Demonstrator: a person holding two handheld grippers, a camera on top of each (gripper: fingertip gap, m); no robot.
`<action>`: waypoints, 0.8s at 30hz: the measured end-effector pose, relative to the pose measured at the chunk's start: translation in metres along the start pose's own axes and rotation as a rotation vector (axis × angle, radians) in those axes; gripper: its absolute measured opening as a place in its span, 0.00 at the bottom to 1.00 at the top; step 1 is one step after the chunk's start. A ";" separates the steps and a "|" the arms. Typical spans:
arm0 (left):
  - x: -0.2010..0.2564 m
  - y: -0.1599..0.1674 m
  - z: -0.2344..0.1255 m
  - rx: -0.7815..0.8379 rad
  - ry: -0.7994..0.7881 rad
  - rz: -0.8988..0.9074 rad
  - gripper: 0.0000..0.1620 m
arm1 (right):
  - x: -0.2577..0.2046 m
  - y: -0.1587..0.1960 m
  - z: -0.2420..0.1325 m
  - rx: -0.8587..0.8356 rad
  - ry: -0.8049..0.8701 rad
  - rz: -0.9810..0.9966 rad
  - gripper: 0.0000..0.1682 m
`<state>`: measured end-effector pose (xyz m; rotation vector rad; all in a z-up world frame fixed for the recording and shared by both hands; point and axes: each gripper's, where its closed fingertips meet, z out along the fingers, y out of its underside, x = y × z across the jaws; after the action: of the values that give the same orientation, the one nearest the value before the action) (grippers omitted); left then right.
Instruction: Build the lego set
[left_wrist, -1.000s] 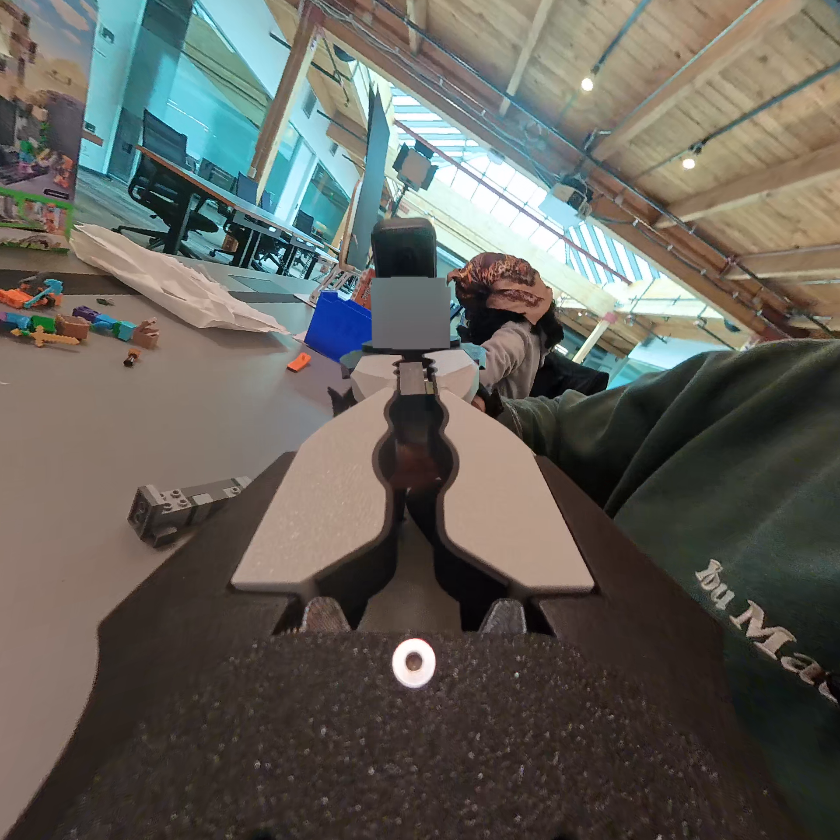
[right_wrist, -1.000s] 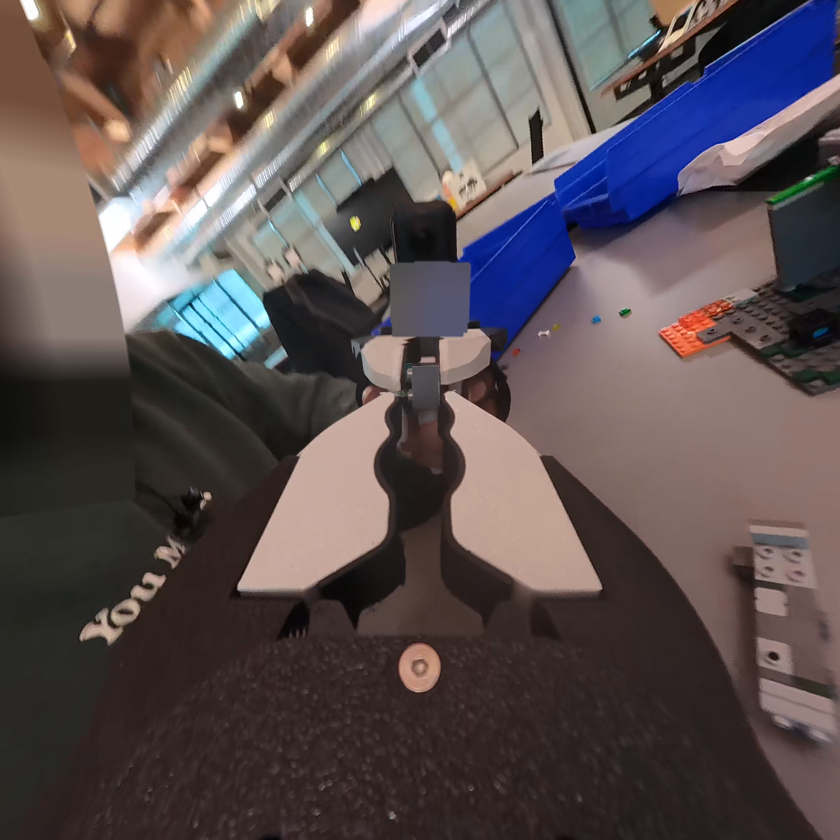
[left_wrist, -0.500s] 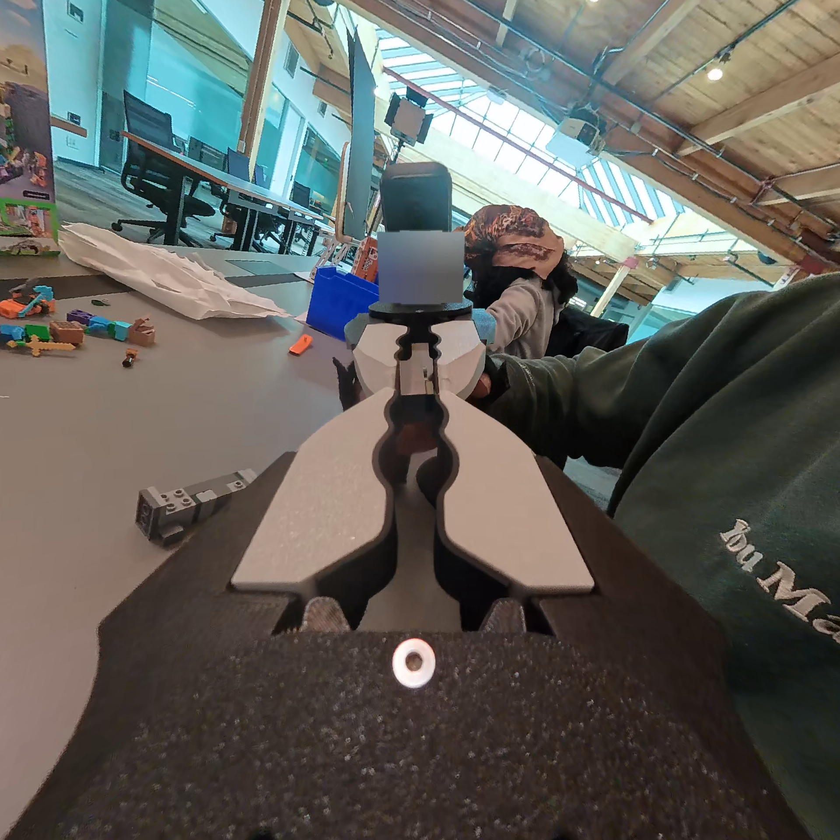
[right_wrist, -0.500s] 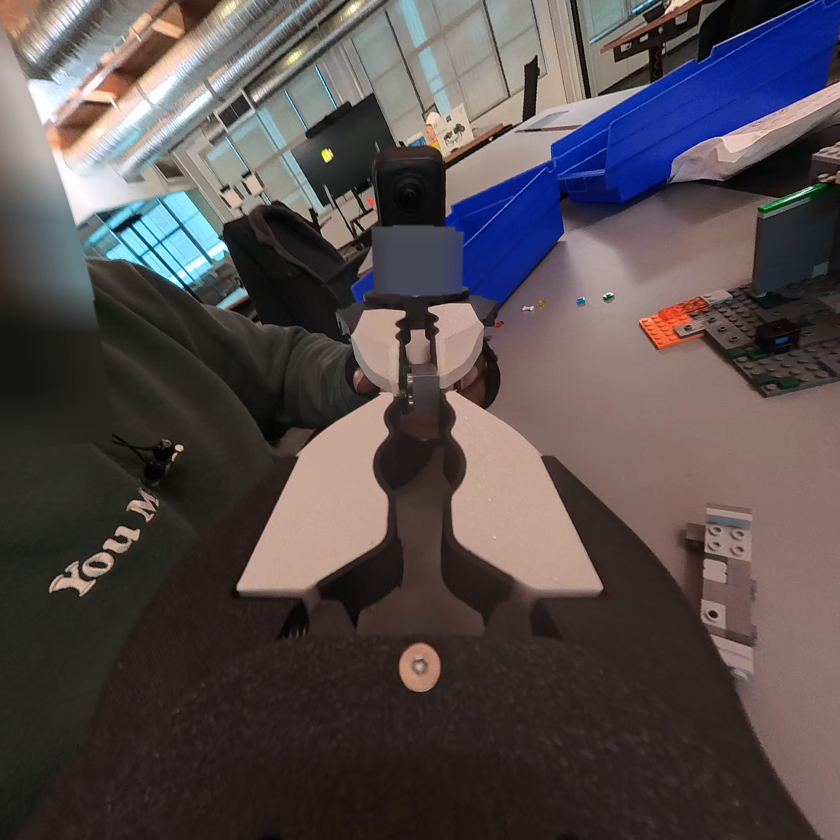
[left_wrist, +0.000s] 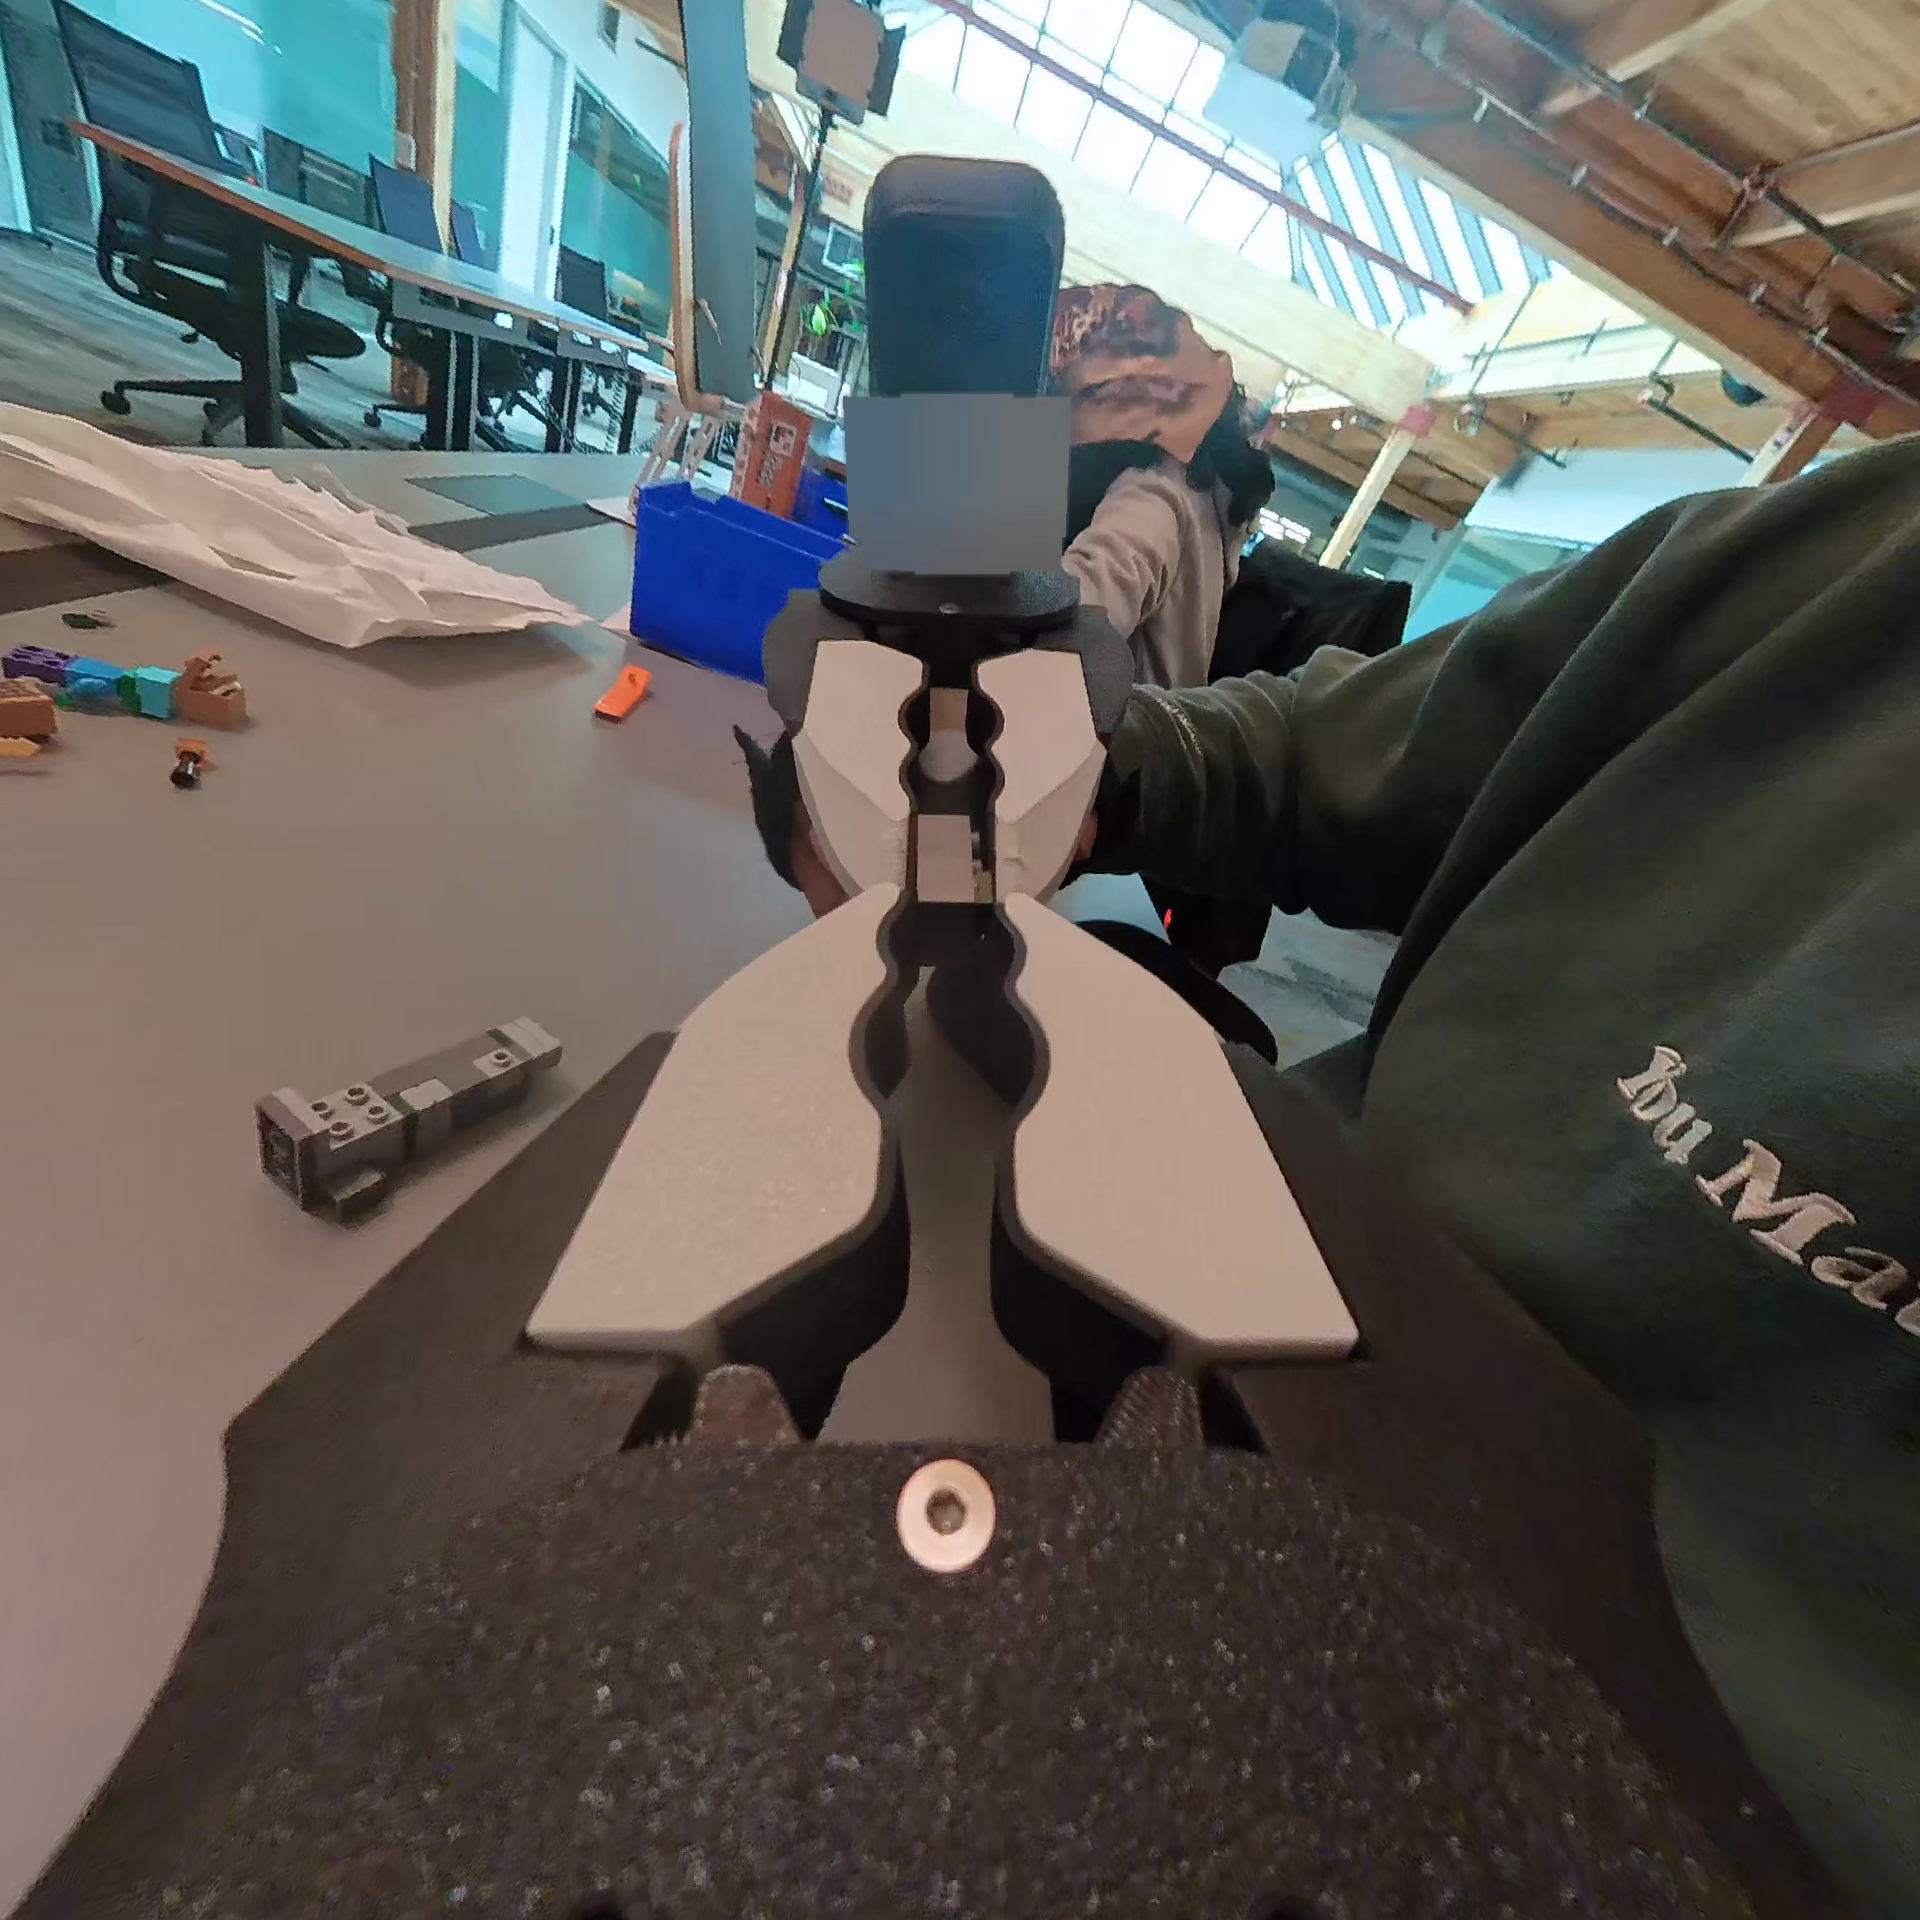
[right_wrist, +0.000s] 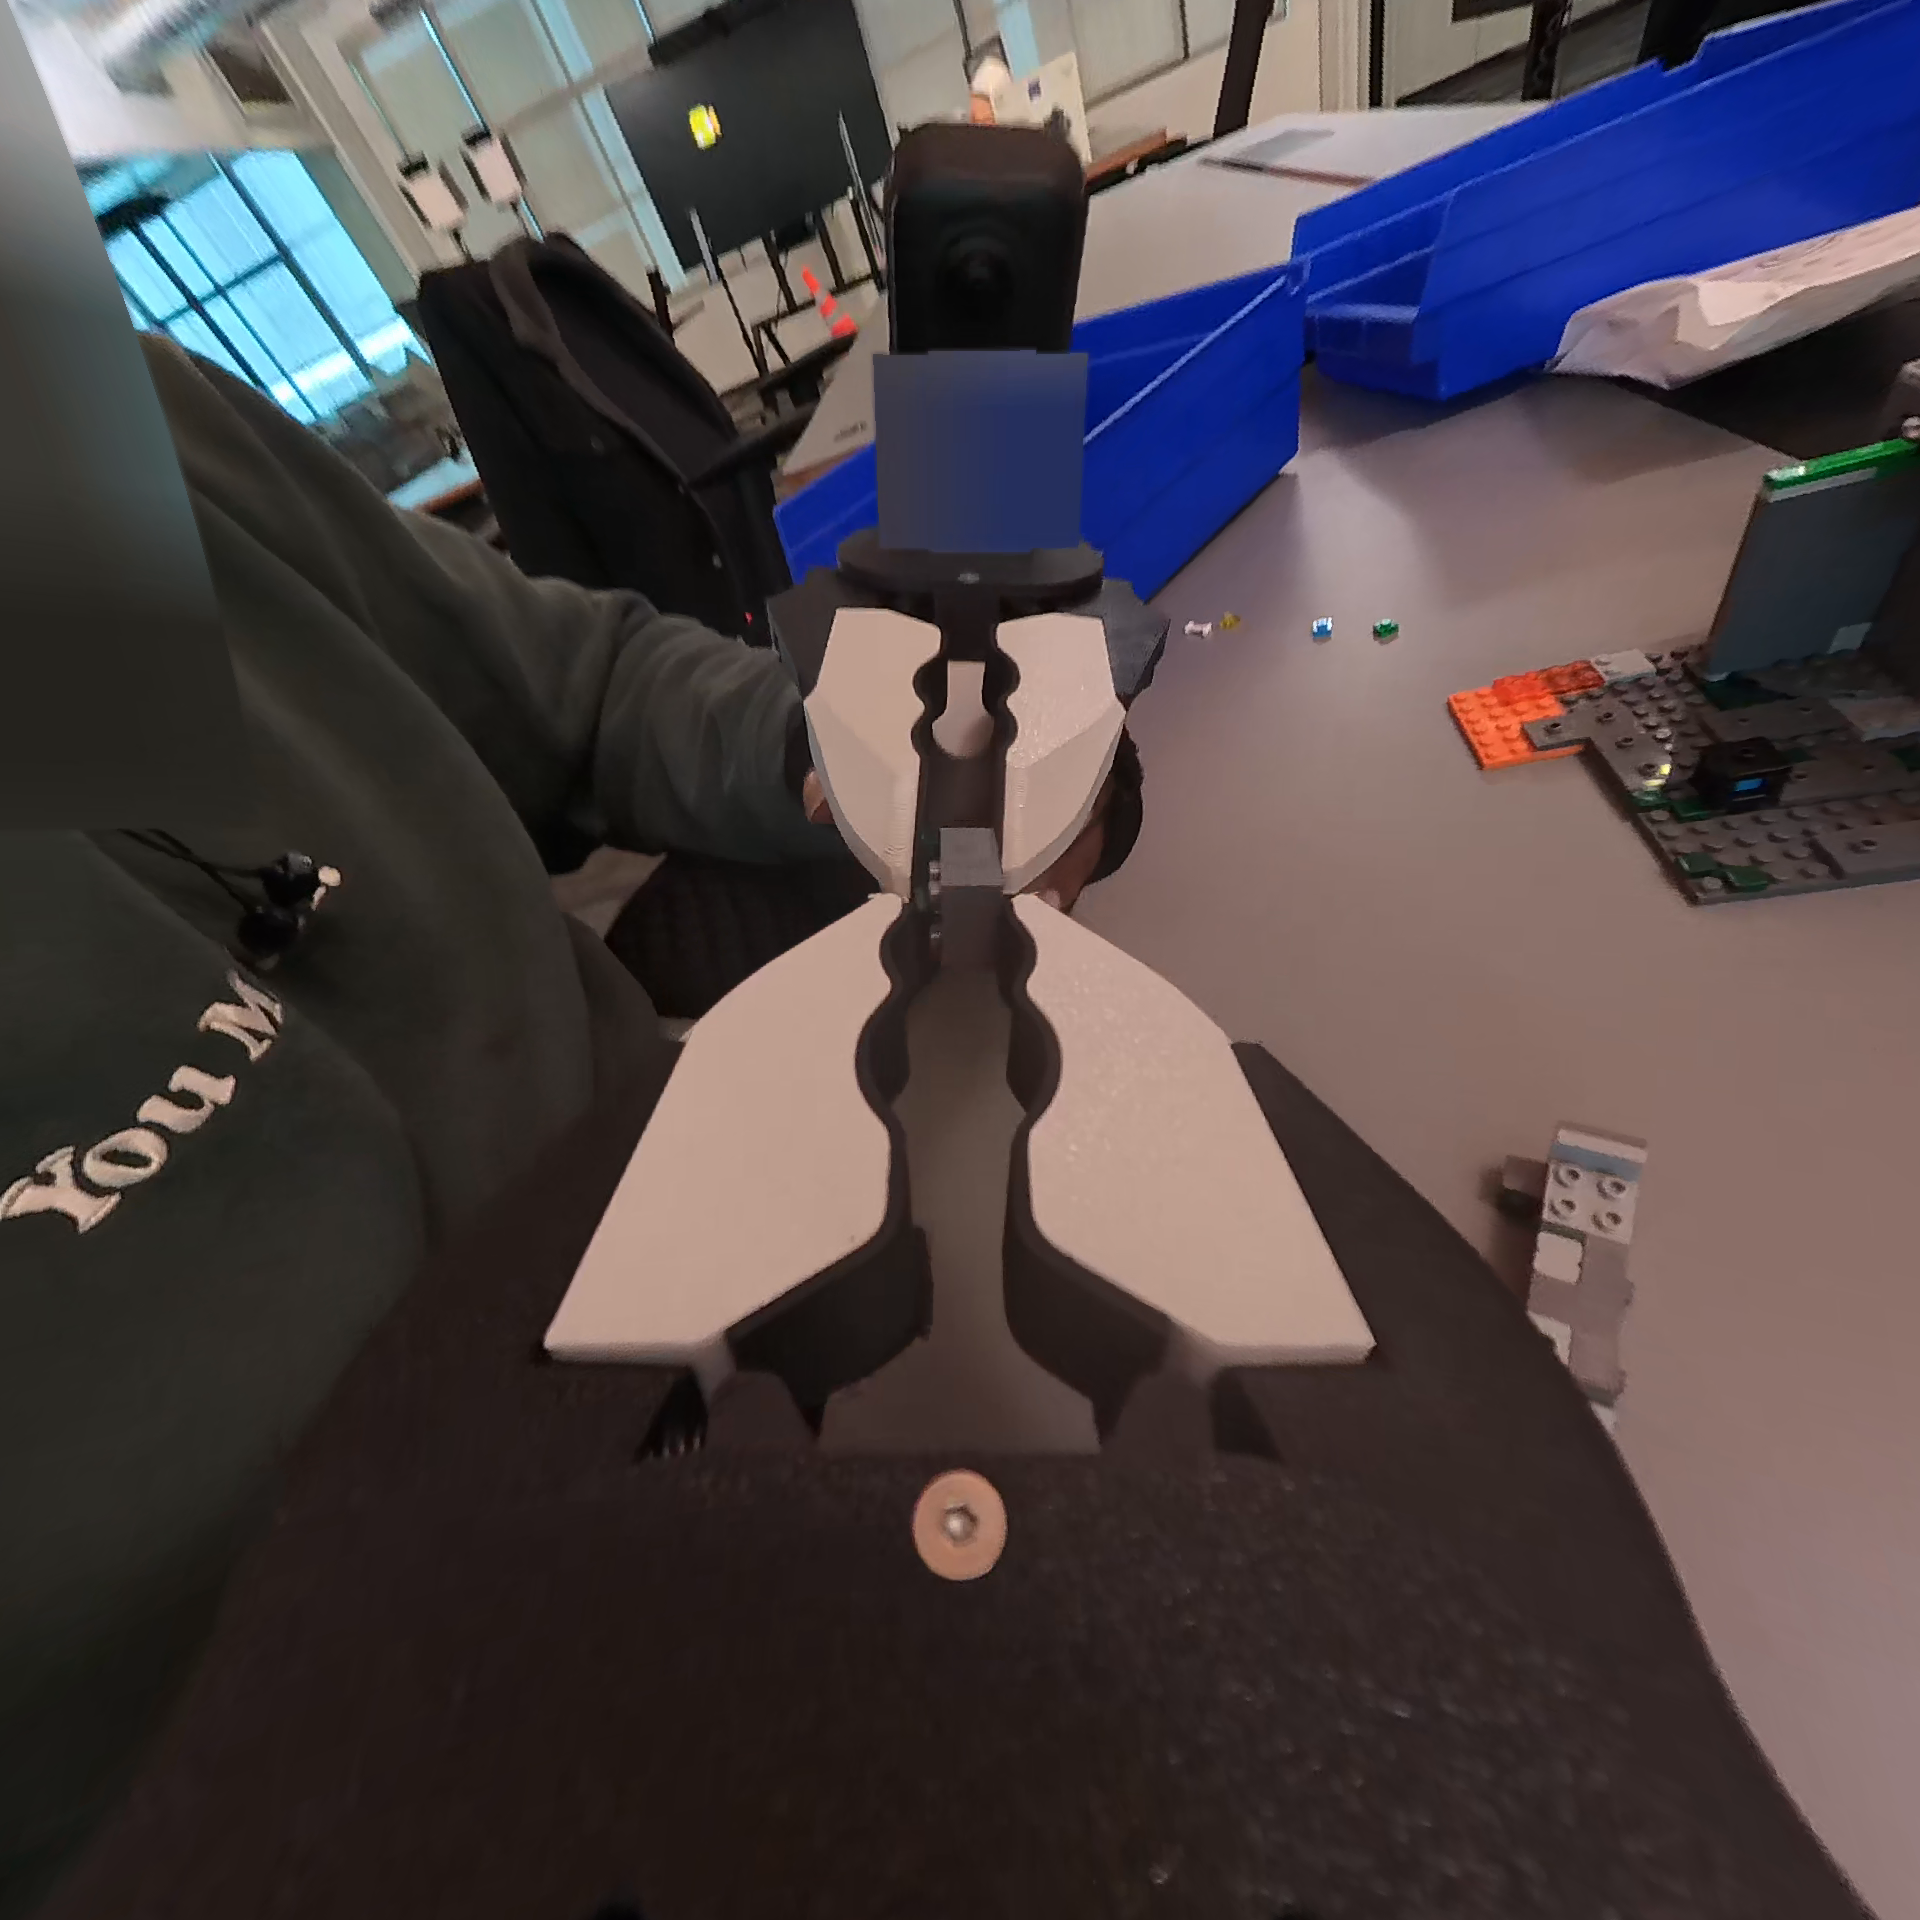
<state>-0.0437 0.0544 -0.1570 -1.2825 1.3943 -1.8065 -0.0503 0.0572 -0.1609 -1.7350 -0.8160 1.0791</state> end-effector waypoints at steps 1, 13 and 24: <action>0.000 0.002 0.000 -0.016 0.001 0.006 0.08 | 0.000 0.002 0.000 -0.013 0.009 -0.012 0.08; 0.000 0.020 0.003 -0.125 0.031 -0.012 0.08 | -0.003 0.020 0.000 -0.072 0.031 -0.011 0.07; -0.014 0.013 -0.003 -0.016 0.121 -0.458 0.08 | 0.011 0.014 -0.011 -0.003 0.100 0.005 0.17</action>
<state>-0.0422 0.0628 -0.1745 -1.6247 1.2473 -2.2044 -0.0346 0.0576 -0.1748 -1.7796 -0.7516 0.9869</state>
